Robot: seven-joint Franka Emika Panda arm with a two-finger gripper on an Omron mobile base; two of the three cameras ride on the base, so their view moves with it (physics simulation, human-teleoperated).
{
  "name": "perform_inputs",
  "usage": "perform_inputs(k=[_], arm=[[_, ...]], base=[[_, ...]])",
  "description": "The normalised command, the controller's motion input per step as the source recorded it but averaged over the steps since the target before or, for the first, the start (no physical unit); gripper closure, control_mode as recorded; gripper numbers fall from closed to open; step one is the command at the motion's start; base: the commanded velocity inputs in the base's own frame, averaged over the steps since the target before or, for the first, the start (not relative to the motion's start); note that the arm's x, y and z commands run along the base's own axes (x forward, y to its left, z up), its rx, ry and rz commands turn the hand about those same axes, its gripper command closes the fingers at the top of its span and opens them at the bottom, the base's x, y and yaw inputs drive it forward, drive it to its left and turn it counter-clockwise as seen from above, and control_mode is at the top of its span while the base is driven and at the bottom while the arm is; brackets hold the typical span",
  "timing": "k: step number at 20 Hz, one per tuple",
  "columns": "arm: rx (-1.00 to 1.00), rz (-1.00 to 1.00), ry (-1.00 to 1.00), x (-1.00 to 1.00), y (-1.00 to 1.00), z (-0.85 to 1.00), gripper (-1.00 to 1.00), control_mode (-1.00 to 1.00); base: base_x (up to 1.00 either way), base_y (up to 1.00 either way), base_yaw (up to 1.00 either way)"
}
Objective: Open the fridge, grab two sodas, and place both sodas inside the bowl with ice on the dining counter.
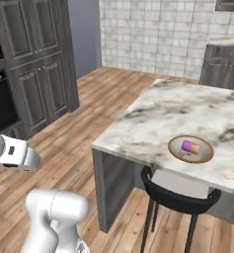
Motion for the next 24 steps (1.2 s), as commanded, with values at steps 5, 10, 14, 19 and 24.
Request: perform_inputs(k=[5, 10, 14, 19, 24], arm=[[0.0, 0.0, 0.0, 0.0, 0.0, 0.0, -1.0, 1.0], [0.0, 0.0, 0.0, 0.0, 0.0, 0.0, -1.0, 1.0], [0.0, 0.0, 0.0, 0.0, 0.0, 0.0, -1.0, 1.0], [0.0, 0.0, 0.0, 0.0, 0.0, 0.0, -1.0, 1.0], [0.0, 0.0, 0.0, 0.0, 0.0, 0.0, -1.0, 1.0]], base=[[-0.08, 0.9, 0.48], [-0.01, 0.62, 0.54], [0.0, 0.54, 0.54], [0.3, 0.44, 0.49], [0.72, 0.18, 0.41]])
